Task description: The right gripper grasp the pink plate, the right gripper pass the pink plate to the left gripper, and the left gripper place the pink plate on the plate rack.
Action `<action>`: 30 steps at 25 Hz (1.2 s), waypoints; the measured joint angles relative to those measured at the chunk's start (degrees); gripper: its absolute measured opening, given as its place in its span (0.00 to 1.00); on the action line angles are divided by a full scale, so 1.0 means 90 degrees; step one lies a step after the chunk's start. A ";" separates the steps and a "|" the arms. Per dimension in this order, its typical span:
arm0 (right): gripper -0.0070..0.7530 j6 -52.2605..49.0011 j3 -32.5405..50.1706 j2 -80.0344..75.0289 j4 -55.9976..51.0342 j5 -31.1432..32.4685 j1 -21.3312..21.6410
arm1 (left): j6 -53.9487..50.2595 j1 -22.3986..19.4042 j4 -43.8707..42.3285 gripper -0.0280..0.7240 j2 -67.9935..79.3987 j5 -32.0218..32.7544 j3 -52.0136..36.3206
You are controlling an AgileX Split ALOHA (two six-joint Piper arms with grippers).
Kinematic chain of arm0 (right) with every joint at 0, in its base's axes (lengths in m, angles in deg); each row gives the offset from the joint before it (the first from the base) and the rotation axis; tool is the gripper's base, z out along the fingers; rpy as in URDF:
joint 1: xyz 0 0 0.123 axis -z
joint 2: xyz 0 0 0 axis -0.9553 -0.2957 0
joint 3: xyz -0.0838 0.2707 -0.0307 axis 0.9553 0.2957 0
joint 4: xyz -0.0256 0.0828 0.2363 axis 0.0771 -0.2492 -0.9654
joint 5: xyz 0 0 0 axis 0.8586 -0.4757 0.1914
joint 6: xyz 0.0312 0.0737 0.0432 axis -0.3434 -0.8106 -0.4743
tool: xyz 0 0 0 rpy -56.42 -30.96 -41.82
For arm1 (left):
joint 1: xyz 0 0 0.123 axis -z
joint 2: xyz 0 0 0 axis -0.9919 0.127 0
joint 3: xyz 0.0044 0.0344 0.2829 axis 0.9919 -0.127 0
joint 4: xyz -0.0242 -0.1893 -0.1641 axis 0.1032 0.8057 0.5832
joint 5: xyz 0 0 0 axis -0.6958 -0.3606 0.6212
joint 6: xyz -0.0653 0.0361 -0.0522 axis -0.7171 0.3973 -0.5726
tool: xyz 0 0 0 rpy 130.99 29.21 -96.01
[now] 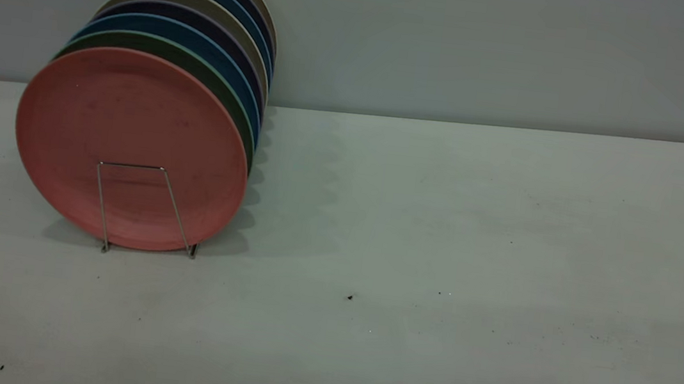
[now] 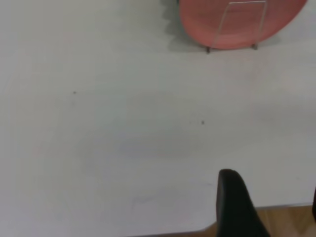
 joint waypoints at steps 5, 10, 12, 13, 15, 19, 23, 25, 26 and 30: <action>0.32 0.0000 0.0000 0.0000 0.0000 0.0000 0.0000 | 0.0229 0.0000 0.0177 0.58 0.0000 0.0000 0.0000; 0.32 0.0129 0.0000 0.0000 0.0000 -0.0002 0.0000 | 0.0257 0.0000 0.0198 0.58 0.0000 0.0000 0.0000; 0.32 0.0149 0.0000 0.0000 0.0000 -0.0002 0.0000 | 0.0262 0.0000 0.0198 0.58 0.0000 0.0000 -0.0005; 0.32 0.0154 0.0000 0.0000 0.0000 -0.0002 0.0000 | 0.0262 0.0000 0.0198 0.58 0.0000 0.0000 -0.0005; 0.32 0.0154 0.0000 0.0000 0.0000 -0.0002 0.0000 | 0.0262 0.0000 0.0198 0.58 0.0000 0.0000 -0.0005; 0.32 0.0156 0.0000 0.0000 0.0000 -0.0002 0.0000 | 0.0262 0.0000 0.0198 0.58 0.0000 0.0000 -0.0005; 0.32 0.0156 0.0000 0.0000 0.0000 -0.0002 0.0000 | 0.0262 0.0000 0.0198 0.58 0.0000 0.0000 -0.0005; 0.32 0.0156 0.0000 0.0000 0.0000 -0.0002 0.0000 | 0.0262 0.0000 0.0198 0.58 0.0000 0.0000 -0.0005; 0.32 0.0156 0.0000 0.0000 0.0000 -0.0002 0.0000 | 0.0262 0.0000 0.0198 0.58 0.0000 0.0000 -0.0005; 0.32 0.0161 0.0000 0.0311 0.0000 -0.0011 0.0000 | 0.0262 0.0000 0.0198 0.58 0.0000 0.0000 -0.0005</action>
